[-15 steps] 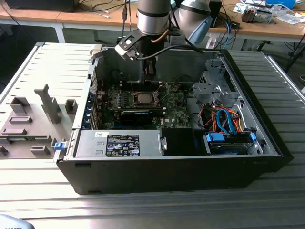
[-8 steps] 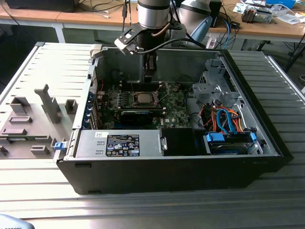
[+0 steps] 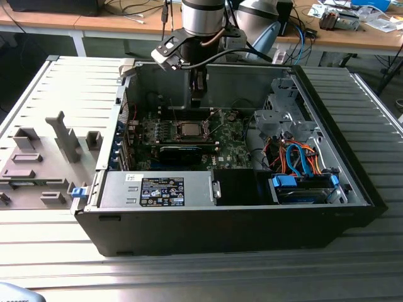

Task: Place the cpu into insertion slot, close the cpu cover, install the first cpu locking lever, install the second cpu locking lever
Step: 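Close the cpu cover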

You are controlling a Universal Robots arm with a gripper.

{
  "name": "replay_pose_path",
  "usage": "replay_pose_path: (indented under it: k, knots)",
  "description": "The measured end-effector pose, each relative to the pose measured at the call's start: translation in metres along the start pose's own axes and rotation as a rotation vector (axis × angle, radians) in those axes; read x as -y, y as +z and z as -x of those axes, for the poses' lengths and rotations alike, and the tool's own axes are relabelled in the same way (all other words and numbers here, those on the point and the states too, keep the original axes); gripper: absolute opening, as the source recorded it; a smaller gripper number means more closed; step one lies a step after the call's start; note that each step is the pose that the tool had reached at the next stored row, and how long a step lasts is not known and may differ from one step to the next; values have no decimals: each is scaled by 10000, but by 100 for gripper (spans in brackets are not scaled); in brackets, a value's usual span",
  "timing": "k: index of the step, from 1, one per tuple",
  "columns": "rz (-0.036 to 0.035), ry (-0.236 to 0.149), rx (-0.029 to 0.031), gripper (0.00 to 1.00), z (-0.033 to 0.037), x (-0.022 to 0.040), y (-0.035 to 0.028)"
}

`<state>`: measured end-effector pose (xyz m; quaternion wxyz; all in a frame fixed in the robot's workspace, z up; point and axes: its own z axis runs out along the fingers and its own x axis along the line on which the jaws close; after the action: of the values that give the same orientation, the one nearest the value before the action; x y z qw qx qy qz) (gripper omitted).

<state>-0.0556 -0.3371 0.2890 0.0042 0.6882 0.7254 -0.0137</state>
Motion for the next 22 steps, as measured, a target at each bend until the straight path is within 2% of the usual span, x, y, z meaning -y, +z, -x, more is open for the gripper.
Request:
replay_pose_path:
  k: [2,9,22]
  knots:
    - [0,0,0,11,0,0,0]
    - [0,0,1,11,3,-57,-1]
    - [0,0,1,11,11,-200,-3]
